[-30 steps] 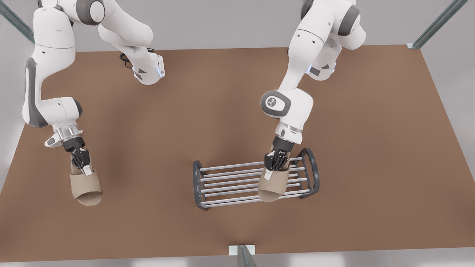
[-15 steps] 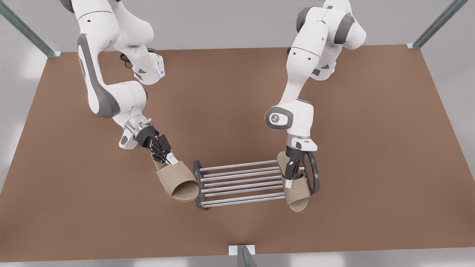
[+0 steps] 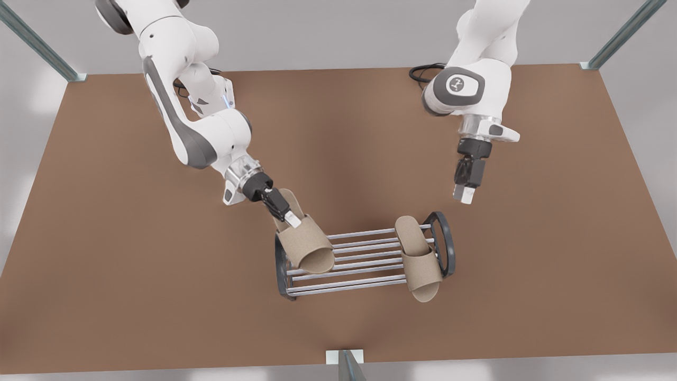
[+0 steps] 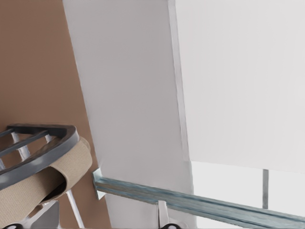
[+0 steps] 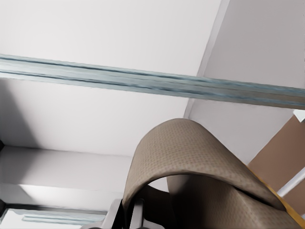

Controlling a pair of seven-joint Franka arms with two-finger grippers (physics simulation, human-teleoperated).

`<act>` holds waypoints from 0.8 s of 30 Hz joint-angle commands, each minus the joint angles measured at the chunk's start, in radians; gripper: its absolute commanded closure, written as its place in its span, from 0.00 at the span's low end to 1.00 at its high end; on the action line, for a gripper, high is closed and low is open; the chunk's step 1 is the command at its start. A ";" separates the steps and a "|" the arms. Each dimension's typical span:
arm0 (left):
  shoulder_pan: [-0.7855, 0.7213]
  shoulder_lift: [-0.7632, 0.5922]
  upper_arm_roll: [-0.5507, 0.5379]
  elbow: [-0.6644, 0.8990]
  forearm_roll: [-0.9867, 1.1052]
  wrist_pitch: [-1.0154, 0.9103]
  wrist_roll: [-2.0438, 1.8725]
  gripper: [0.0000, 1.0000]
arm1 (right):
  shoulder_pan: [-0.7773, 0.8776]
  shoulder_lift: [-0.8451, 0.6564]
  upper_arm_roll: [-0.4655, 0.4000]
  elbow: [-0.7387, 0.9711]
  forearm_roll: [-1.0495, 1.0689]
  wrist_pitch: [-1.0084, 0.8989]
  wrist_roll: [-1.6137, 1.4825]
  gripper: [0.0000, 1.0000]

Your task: Place the right shoe on the shoe rack with the right arm, and place the left shoe on the shoe rack with the left arm

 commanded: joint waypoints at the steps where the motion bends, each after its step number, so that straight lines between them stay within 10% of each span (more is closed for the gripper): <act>1: 0.148 -0.001 0.179 0.005 0.055 -0.340 0.366 0.00 | 0.015 0.009 0.001 0.022 0.052 0.049 0.131 0.79; 4: 0.150 0.101 0.513 0.080 0.625 -0.980 0.232 0.00 | 0.046 0.038 -0.001 0.062 0.072 0.064 0.131 0.79; 8: 0.154 0.169 0.502 0.268 1.398 -1.438 -0.021 0.00 | 0.105 0.149 -0.018 0.158 0.073 0.067 0.116 0.79; 11: 0.154 0.175 0.473 0.351 1.591 -1.661 -0.016 0.00 | 0.119 0.195 -0.026 0.193 0.073 0.067 0.106 0.79; 13: 0.580 0.219 0.012 0.499 1.627 -1.810 -0.019 0.00 | 0.153 0.267 -0.065 0.266 0.073 0.067 0.082 0.79; 18: 1.148 0.173 -0.711 0.571 1.865 -1.900 -0.022 0.00 | 0.173 0.348 -0.087 0.295 0.073 0.060 0.021 0.79; 24: 1.162 0.167 -0.734 0.559 1.854 -1.865 -0.098 0.00 | 0.194 0.399 -0.102 0.321 0.075 0.054 0.004 0.79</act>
